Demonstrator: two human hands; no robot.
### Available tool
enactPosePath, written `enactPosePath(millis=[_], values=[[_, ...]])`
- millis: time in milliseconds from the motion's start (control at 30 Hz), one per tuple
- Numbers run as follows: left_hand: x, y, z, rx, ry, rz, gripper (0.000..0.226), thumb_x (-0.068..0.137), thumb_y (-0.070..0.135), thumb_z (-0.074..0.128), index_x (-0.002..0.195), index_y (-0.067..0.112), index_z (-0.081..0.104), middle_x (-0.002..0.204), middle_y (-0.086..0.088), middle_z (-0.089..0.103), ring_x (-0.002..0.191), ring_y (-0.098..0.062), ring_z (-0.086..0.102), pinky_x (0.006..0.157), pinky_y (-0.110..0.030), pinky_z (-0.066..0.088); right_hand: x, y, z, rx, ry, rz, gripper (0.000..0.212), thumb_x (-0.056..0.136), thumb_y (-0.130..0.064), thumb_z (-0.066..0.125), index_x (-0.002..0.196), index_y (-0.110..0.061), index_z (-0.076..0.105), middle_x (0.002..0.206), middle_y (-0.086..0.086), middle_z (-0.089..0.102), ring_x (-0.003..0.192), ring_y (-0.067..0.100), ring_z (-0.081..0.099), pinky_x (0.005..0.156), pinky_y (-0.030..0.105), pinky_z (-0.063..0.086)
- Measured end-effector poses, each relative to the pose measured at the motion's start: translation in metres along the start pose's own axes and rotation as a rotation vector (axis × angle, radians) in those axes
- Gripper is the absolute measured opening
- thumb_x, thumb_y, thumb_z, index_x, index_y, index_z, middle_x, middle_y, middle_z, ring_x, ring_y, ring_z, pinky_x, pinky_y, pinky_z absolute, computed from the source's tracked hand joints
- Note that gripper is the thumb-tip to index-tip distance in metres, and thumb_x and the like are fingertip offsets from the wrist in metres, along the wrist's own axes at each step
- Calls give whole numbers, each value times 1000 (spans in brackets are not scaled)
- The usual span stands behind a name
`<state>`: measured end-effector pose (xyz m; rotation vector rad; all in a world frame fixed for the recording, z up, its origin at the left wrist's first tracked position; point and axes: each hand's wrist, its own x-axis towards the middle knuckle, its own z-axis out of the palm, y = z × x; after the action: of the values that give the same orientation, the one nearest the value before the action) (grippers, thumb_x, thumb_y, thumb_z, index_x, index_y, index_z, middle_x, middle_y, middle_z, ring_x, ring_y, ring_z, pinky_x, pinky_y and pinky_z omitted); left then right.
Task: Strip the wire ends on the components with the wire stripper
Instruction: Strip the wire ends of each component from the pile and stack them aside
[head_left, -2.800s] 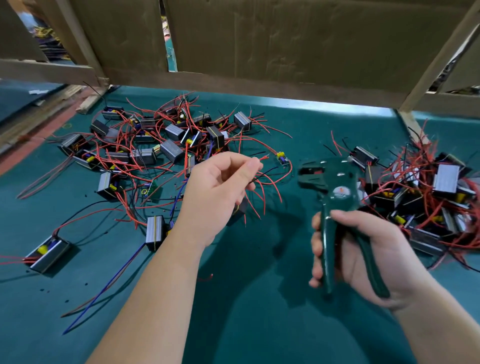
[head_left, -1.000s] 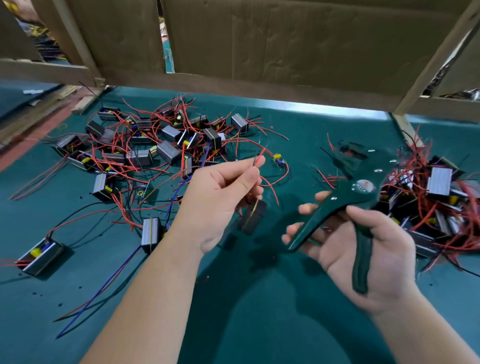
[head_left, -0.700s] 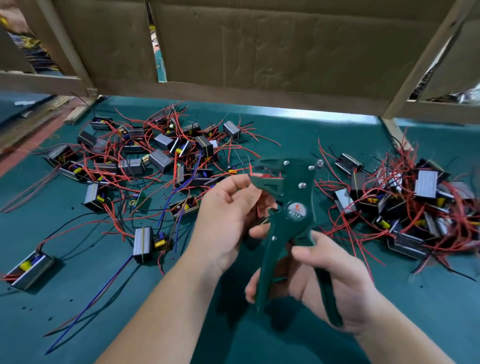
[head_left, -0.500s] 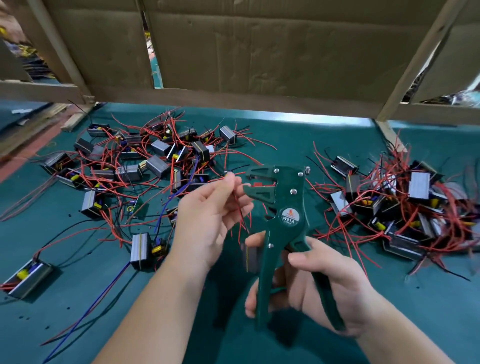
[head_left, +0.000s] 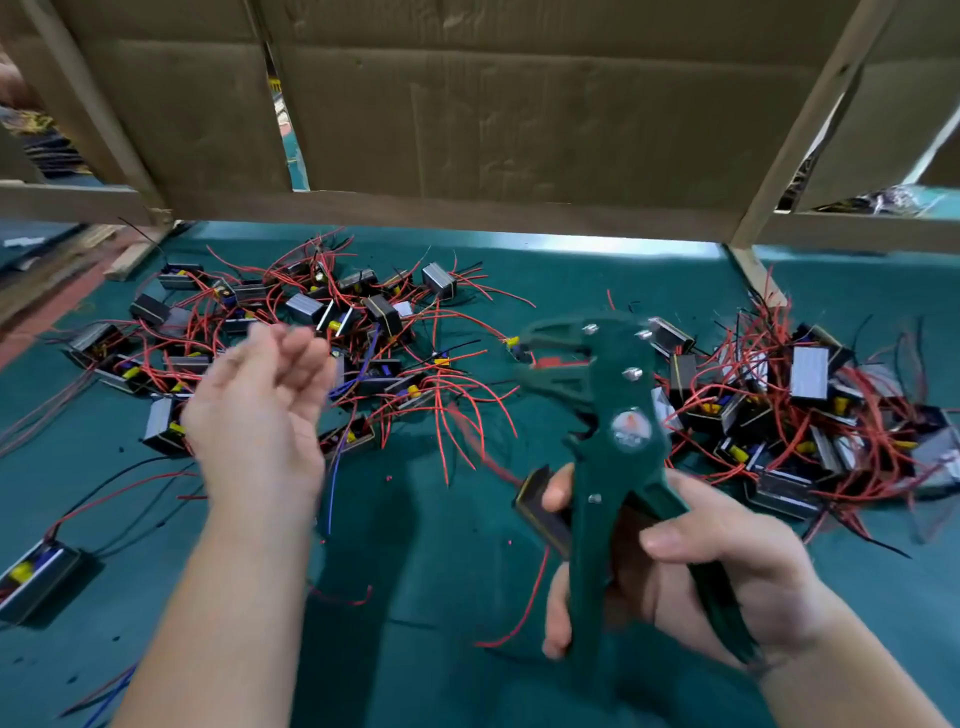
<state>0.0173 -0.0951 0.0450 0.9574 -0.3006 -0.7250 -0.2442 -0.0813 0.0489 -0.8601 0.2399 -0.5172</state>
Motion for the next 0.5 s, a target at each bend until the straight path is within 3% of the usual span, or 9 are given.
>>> enactPosePath(millis=[67, 133, 200, 267, 333, 400, 500], values=[[11, 5, -7, 103, 2, 24, 22, 97, 22, 54, 80, 13, 64, 66, 1, 71, 61, -12, 68, 56, -22, 54, -2, -7, -1, -13, 125, -164, 51, 66, -18, 79, 112, -1, 63, 94, 19, 60, 76, 47, 62, 72, 55, 50], [14, -1, -10, 264, 0, 55, 28, 97, 24, 50, 76, 12, 66, 64, -1, 70, 58, -14, 67, 51, -22, 53, -1, -14, -5, -55, 356, -366, 55, 59, -16, 81, 108, 1, 63, 97, 18, 61, 74, 49, 63, 69, 57, 52], [13, -7, -12, 408, 14, 123, 30, 96, 23, 49, 75, 13, 67, 66, 1, 71, 61, -14, 68, 54, -25, 55, -3, -20, -14, -197, 602, -546, 44, 66, -10, 67, 108, 1, 59, 101, 14, 62, 74, 48, 64, 71, 61, 53], [13, -11, -14, 557, 25, 193, 23, 94, 24, 51, 82, 19, 70, 75, 5, 72, 71, -10, 68, 68, -31, 58, -8, -28, -25, -332, 764, -661, 32, 77, -3, 50, 109, -4, 55, 99, 5, 66, 76, 44, 66, 74, 63, 53], [14, -15, -16, 756, -4, 255, 19, 92, 22, 54, 105, 23, 68, 99, 9, 70, 87, -5, 65, 83, -25, 53, -12, -32, -32, -385, 834, -727, 27, 83, 3, 43, 104, -10, 54, 93, 3, 66, 82, 46, 67, 76, 63, 53], [14, -17, -18, 952, -37, 295, 39, 91, 18, 55, 130, 22, 56, 121, 10, 60, 98, -2, 57, 81, -11, 40, -11, -32, -34, -405, 879, -761, 21, 82, 0, 45, 93, -14, 56, 84, 8, 64, 86, 50, 66, 77, 62, 54], [12, -19, -17, 1117, -127, 388, 49, 89, 12, 56, 136, 18, 49, 134, 1, 53, 117, -12, 50, 97, -23, 39, -9, -26, -32, -427, 876, -803, 24, 83, 0, 46, 89, -19, 58, 79, 7, 61, 82, 49, 67, 77, 63, 54]])
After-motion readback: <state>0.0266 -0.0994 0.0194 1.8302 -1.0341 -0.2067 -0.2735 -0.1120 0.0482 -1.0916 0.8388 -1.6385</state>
